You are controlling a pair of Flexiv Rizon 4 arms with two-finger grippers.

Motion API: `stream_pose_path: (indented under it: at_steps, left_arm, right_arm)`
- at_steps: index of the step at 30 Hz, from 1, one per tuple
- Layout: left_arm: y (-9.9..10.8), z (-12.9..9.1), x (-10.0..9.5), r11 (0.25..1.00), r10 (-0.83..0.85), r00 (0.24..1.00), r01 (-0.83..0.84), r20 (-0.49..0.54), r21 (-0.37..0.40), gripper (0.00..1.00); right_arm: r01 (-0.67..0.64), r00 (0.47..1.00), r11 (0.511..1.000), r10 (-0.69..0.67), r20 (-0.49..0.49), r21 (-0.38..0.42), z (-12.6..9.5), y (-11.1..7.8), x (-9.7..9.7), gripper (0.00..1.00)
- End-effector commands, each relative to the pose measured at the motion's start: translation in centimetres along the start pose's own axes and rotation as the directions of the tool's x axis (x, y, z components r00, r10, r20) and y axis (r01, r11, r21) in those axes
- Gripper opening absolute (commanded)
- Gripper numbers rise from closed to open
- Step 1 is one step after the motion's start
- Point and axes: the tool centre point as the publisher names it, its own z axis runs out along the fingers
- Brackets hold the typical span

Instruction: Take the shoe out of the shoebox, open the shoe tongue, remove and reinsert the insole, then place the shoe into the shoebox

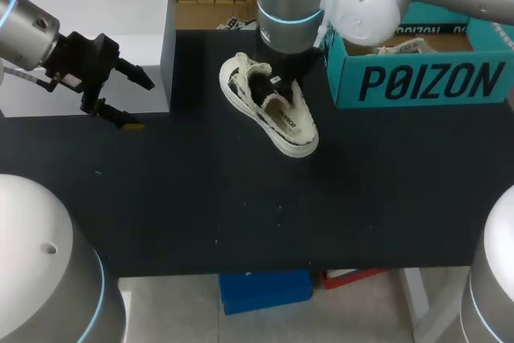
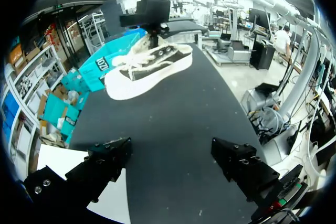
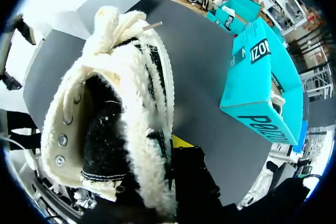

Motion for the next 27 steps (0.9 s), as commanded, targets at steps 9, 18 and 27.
stream_pose_path:
  at_steps: [9,18,27]
  left_arm:
    - [0.0,0.0,0.1,1.0,0.0,1.0,0.0,0.002,-0.003,1.0]
    - [0.0,0.0,0.1,1.0,0.0,1.0,0.0,0.002,-0.003,1.0]
    - [0.0,0.0,0.1,1.0,0.0,1.0,0.0,0.002,-0.003,1.0]
  right_arm:
    - [0.802,0.577,0.575,-0.816,-0.037,-0.16,-14.0,-1.0,-3.5,0.0]
    - [0.802,0.577,0.575,-0.816,-0.037,-0.16,-14.0,-1.0,-3.5,0.0]
    - [0.802,0.577,0.575,-0.816,-0.037,-0.16,-14.0,-1.0,-3.5,0.0]
